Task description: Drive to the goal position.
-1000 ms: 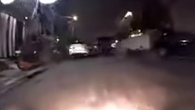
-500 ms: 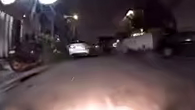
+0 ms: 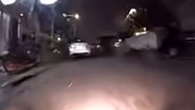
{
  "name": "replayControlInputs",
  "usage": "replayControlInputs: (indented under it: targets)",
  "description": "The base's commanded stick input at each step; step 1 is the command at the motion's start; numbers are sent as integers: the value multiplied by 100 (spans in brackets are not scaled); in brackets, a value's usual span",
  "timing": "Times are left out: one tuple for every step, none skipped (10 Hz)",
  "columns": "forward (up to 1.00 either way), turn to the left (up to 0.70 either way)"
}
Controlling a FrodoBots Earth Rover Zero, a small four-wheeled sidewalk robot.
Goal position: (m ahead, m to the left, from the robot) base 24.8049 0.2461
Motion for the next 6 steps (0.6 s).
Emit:
replayControlInputs:
  targets:
    - [70, 0]
    - [70, 0]
    - [70, 0]
    - [70, 0]
    - [70, 0]
    - [70, 0]
